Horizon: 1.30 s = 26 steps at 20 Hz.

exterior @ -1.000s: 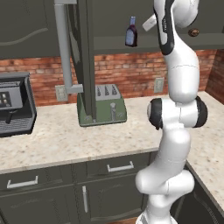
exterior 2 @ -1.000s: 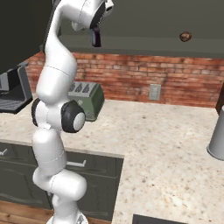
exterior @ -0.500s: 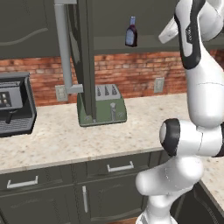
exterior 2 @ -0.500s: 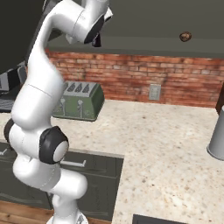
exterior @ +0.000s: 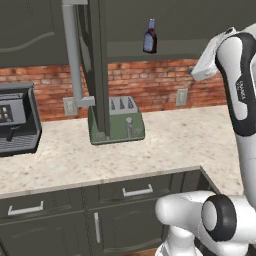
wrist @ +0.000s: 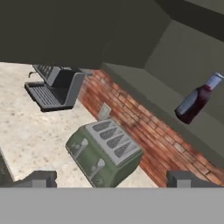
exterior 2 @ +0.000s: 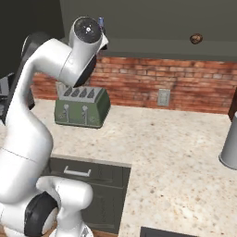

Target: Pick the condiment bottle and condiment bottle from the counter and place them in the cabinet.

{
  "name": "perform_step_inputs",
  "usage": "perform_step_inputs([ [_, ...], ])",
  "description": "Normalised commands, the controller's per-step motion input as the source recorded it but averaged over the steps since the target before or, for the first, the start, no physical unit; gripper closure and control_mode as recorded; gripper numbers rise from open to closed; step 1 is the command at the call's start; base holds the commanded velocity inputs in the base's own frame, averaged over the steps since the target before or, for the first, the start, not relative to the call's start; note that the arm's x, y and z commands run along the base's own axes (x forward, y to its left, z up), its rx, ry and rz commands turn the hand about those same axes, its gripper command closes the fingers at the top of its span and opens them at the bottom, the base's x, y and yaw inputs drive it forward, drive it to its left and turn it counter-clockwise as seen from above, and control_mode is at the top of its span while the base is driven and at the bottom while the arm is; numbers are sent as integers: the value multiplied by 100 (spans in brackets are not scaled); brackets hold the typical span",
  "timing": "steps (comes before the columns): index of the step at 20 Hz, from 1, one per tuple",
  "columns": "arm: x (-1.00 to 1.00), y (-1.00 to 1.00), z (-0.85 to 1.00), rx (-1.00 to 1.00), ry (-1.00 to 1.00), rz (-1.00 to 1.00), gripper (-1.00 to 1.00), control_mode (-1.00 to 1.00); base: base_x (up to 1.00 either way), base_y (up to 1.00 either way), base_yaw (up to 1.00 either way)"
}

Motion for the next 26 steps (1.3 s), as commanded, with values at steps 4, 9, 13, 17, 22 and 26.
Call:
perform_step_inputs([
  [4,-99,13,-44,0,-4,0,-100,-100,0,0,0],
  [9,-92,9,-43,0,-1,0,-100,-100,0,0,0],
  [13,-73,2,-40,0,0,-4,-100,-100,0,0,0],
  [17,-50,0,-44,0,0,-16,-100,-100,0,0,0],
  [22,-33,0,-15,1,0,-30,-100,-100,0,0,0],
  [26,-4,0,-4,5,1,-37,-100,-100,0,0,0],
])
